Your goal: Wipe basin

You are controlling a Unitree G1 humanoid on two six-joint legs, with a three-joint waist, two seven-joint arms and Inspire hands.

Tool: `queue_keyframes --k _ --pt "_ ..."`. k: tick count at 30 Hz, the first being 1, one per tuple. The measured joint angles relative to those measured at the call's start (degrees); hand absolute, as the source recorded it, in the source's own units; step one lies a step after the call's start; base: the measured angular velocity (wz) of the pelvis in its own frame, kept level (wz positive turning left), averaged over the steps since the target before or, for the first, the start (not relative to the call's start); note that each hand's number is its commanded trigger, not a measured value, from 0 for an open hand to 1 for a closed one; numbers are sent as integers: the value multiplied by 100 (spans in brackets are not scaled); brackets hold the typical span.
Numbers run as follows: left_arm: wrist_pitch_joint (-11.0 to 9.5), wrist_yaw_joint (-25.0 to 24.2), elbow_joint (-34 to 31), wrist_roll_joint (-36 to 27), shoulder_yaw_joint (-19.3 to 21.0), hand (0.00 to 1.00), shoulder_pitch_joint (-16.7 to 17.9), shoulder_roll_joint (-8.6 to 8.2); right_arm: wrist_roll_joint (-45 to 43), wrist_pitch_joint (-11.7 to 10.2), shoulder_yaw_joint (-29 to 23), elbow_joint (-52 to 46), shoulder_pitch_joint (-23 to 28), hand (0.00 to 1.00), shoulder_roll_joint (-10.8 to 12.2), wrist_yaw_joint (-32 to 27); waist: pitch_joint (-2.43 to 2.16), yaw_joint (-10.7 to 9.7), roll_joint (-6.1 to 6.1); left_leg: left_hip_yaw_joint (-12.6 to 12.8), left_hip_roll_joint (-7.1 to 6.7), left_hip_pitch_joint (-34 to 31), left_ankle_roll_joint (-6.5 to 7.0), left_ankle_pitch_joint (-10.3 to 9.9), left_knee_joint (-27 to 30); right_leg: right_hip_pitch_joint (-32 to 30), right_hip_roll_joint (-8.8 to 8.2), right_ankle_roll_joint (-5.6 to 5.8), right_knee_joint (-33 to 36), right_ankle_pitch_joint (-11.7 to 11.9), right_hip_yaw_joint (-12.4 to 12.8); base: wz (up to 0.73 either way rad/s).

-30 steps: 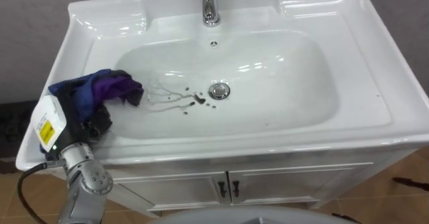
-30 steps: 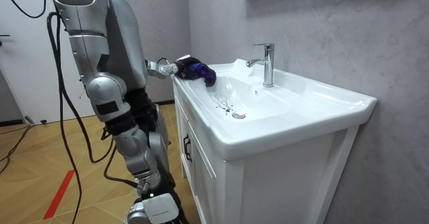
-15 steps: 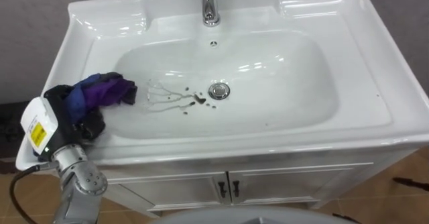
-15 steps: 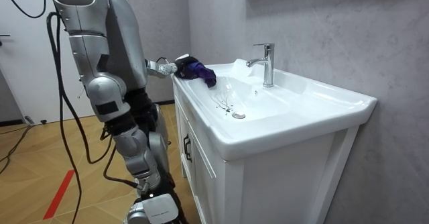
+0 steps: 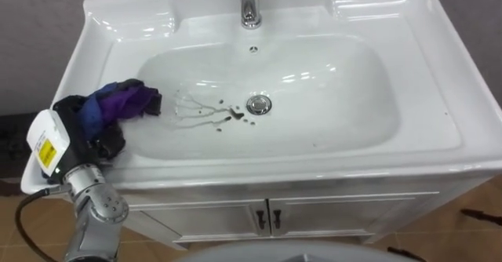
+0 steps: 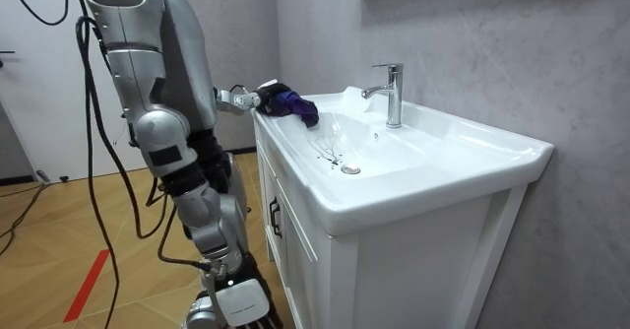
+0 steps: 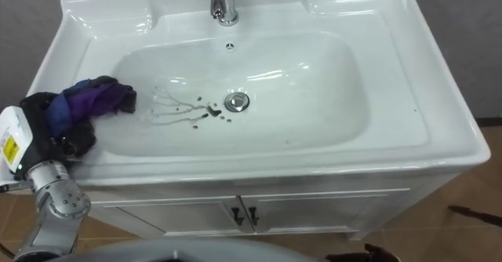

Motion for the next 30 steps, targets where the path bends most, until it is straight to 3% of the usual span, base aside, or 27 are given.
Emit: queue_keyframes --k 8,11,14,21,30 --pt "506 -433 -833 -99 -109 100 -55 -21 -70 -63 66 0 -85 0 92 44 56 -67 -111 -233 -20 -264 6 -10 183 -23 1 -1 -37 2 -245 17" --pt "591 -579 -1277 -169 -254 100 -45 -54 -70 -172 73 19 -146 0 118 44 107 -139 -95 -334 -27 -407 6 -10 239 -96 6 -2 -22 3 -302 19" --pt "576 -693 -1622 -158 -468 100 -47 -71 -48 -266 108 85 -151 0 153 41 139 -152 -138 -340 -25 -423 7 -11 250 -107 7 -3 14 3 -291 2" --pt "426 -727 -2389 -158 -563 100 -85 -71 -15 -447 109 197 -176 0 167 39 123 -322 -102 -315 -26 -379 10 -11 258 -99 4 -5 17 7 -263 -2" --pt "318 -703 -2507 238 -592 100 -94 -70 -41 -506 113 260 -193 0 173 -21 116 -345 -87 -359 -27 -403 10 -11 258 -103 9 -5 27 7 -304 0"
